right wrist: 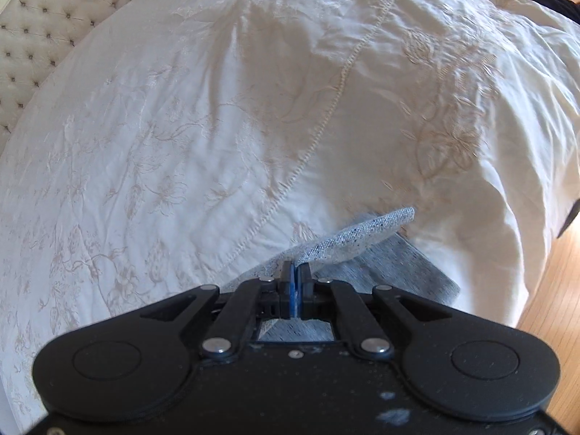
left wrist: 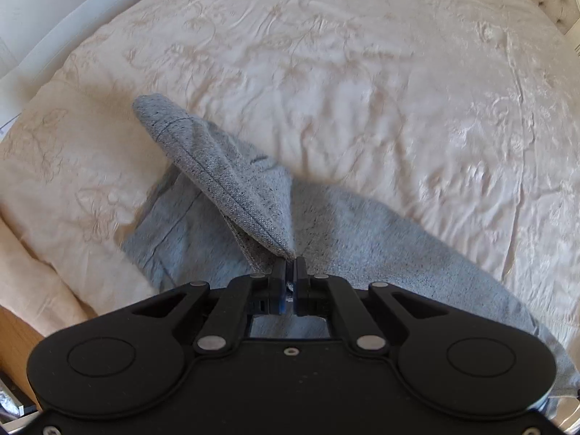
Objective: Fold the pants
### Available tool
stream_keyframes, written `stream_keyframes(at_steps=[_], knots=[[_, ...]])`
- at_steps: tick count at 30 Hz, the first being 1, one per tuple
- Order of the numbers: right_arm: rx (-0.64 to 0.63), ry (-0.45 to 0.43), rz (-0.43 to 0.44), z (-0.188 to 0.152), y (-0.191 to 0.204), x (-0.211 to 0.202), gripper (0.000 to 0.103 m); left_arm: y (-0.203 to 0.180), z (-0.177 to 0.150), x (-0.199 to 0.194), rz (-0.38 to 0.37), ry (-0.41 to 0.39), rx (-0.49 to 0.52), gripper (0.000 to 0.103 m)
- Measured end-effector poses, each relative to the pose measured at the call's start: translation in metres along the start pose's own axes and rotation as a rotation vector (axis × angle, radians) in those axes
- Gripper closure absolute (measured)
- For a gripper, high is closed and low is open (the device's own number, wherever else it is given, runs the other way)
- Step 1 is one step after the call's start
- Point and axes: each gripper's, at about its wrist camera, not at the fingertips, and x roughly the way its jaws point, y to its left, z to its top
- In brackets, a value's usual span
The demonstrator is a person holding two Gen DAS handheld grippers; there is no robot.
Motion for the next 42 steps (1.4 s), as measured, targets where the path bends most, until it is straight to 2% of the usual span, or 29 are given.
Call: stream_keyframes(at_steps=[6,9,15,19,24,25,28,30,32,35,37,40,42], knots=[[0.013,0.046,-0.068,-0.043,-0.029,0.014,0.101,0.013,-0.045,0.043,0.073,0.098,0.064,0.098],[-0.012,0.036,-0.088,-0.06,-0.037,0.02,0.101,0.012,-0.051,0.057,0.092,0.11,0.096,0.098],[-0.037,-0.023,-0.081,-0.079,-0.045,0.02,0.101,0.015,-0.05,0.062,0.067,0.108,0.112,0.099],[0.002,-0.04,-0.065,-0.076,-0.052,0.019,0.101,0.02,-0.047,0.057,0.045,0.098,0.104,0.099],[-0.007,-0.045,-0.03,-0.056,-0.045,0.017,0.101,0.023,-0.038,0.033,0.006,0.059,0.045,0.098],[-0.023,-0.047,-0.015,-0.05,-0.041,0.015,0.101,0.025,-0.037,0.025,0.001,0.044,0.033,0.102],[-0.064,-0.087,0.04,-0.034,-0.035,-0.006,0.101,0.032,-0.033,0.003,0.063,-0.033,0.037,0.103],[-0.07,-0.104,0.068,-0.032,-0.041,-0.017,0.101,0.041,-0.031,0.004,0.097,-0.034,0.029,0.103],[-0.059,-0.06,0.067,-0.038,-0.054,-0.01,0.101,0.045,-0.035,0.014,0.129,0.004,0.013,0.103],[-0.08,0.044,-0.021,-0.055,-0.072,0.026,0.101,0.044,-0.046,0.025,0.1,0.042,0.004,0.103],[-0.079,0.081,-0.051,-0.064,-0.081,0.044,0.101,0.032,-0.057,0.029,0.111,0.057,0.033,0.102],[-0.074,0.081,-0.04,-0.07,-0.087,0.049,0.101,0.014,-0.069,0.032,0.08,0.074,0.056,0.1],[-0.088,0.073,-0.033,-0.07,-0.088,0.048,0.101,0.002,-0.075,0.033,0.059,0.08,0.071,0.095]])
